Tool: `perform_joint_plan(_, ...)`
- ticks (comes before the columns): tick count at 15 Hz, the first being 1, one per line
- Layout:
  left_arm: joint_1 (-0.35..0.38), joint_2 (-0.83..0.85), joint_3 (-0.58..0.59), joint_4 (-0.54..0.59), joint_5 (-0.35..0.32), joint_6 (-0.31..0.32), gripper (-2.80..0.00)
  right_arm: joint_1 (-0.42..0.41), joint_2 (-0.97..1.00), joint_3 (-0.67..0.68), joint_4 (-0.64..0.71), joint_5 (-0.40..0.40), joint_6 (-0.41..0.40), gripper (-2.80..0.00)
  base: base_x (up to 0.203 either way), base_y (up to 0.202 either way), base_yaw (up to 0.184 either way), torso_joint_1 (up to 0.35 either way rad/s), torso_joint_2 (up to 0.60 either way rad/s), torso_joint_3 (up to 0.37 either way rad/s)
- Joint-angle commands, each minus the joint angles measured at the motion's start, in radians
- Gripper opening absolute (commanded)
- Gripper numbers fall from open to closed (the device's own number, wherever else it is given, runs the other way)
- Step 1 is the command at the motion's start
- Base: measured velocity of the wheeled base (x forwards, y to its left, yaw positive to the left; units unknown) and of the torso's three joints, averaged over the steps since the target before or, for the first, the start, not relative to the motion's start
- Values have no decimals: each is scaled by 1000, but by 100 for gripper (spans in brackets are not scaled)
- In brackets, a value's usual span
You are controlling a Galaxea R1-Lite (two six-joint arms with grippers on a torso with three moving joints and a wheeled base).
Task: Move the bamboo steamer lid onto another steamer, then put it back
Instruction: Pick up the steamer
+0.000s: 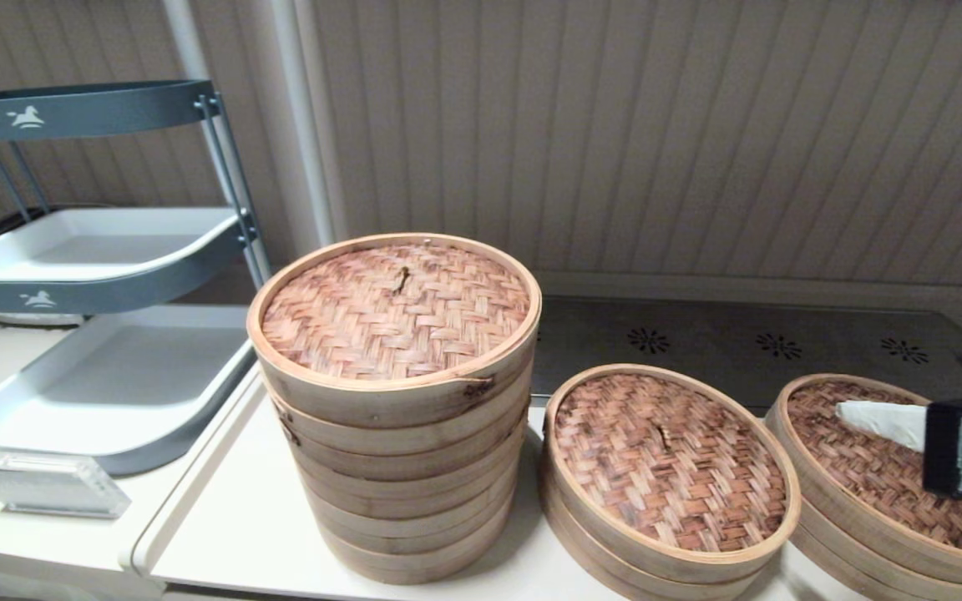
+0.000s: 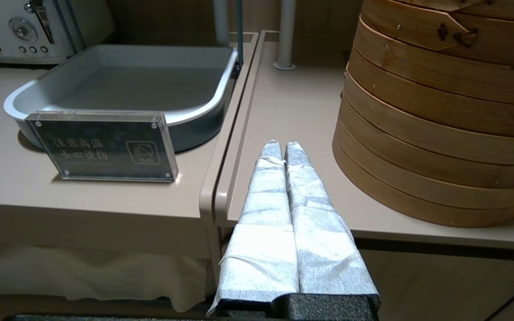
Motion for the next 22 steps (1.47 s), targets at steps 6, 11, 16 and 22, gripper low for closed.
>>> perform_joint_plan(6,0,-2,25,-1,0,0,-280,174,270,-94,96,-105,55,-280,0,0,0,0,0,0)
perform_joint_plan(11,1,-2,25,-1,1,0,-280,176,347,-97,87,-104,60,0,0,0,0,0,0,0)
perform_joint_plan(16,0,-2,25,-1,1,0,-280,175,421,-107,60,-106,60,0,0,0,0,0,0,0)
perform_joint_plan(22,2,-2,25,-1,1,0,-280,176,536,-120,-59,-194,72,0,0,0,0,0,0,0)
